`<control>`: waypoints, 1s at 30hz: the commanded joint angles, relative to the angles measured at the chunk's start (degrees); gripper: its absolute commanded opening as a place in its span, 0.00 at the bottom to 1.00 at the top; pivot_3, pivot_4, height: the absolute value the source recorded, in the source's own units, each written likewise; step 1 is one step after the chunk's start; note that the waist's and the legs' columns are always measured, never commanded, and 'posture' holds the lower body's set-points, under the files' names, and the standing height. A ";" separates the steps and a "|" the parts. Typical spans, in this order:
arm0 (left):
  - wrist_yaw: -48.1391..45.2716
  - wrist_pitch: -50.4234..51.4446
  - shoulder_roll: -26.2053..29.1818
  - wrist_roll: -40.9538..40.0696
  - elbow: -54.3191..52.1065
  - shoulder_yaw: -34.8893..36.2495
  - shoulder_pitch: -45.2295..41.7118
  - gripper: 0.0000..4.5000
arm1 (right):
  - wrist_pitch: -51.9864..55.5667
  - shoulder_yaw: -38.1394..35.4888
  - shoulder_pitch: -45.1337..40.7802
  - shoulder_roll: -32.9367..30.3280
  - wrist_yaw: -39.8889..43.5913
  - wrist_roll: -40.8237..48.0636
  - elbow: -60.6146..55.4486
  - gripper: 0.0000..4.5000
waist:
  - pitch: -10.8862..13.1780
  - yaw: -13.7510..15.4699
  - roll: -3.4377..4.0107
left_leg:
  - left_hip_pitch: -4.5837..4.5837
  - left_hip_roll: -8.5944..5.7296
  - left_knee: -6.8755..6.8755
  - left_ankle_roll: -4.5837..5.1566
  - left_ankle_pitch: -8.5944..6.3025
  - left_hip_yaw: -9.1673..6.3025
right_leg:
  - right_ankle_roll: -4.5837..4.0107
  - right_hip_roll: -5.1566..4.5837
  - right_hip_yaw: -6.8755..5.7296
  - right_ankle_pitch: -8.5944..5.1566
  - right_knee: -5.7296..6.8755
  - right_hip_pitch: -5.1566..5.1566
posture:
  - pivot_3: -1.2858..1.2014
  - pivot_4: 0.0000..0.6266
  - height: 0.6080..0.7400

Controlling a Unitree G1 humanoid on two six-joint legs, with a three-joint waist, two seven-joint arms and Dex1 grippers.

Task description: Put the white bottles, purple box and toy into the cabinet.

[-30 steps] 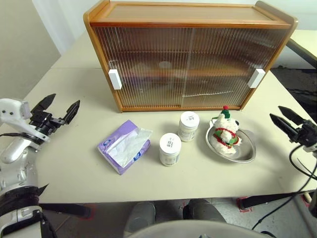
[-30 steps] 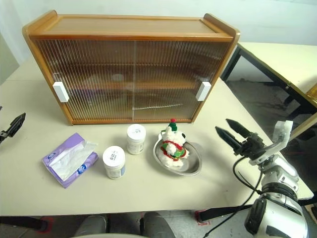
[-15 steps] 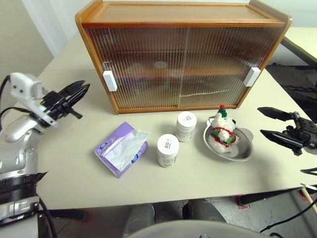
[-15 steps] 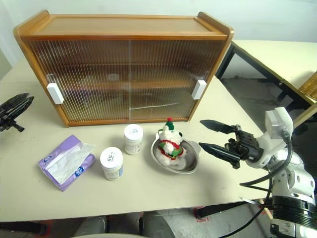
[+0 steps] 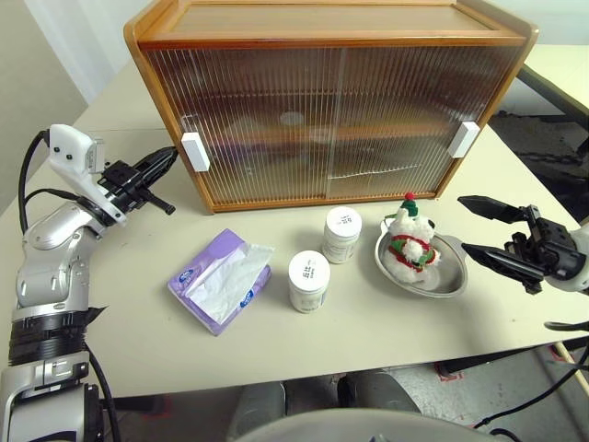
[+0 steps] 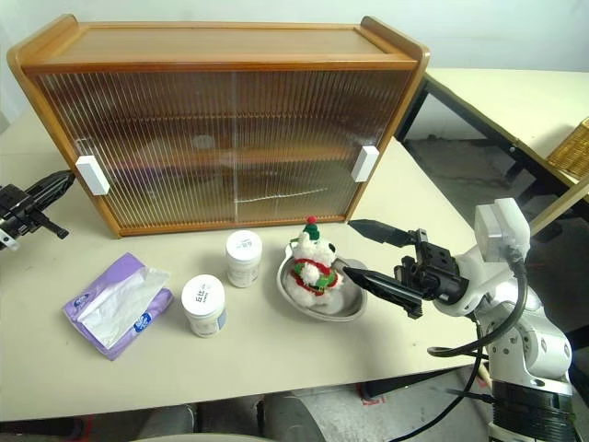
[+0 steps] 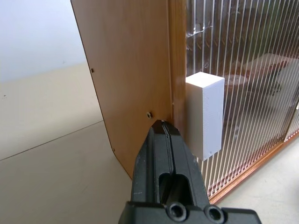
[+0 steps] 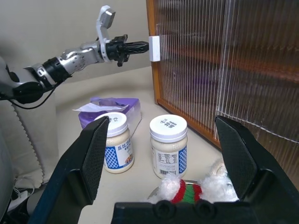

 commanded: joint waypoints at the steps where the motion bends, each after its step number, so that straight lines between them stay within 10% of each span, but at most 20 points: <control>1: -0.95 0.77 -0.05 -0.06 -1.60 -0.50 0.92 0.00 | -0.05 0.82 -0.13 -0.25 0.23 -0.03 0.36 1.00 | -0.05 0.00 0.00 | -0.01 0.00 0.03 0.00 0.00 0.00 | 0.00 0.00 0.00 0.01 0.00 0.00 | 0.47 0.02 1.00; 30: 2.01 3.29 -1.68 -0.32 -8.26 0.48 5.26 0.00 | -0.72 2.65 -3.55 -0.47 1.59 -1.25 3.26 1.00 | -0.36 -0.06 0.18 | -0.08 -0.01 0.54 0.07 0.00 -0.01 | 0.00 0.03 -0.02 0.27 0.10 0.03 | 0.48 0.01 1.00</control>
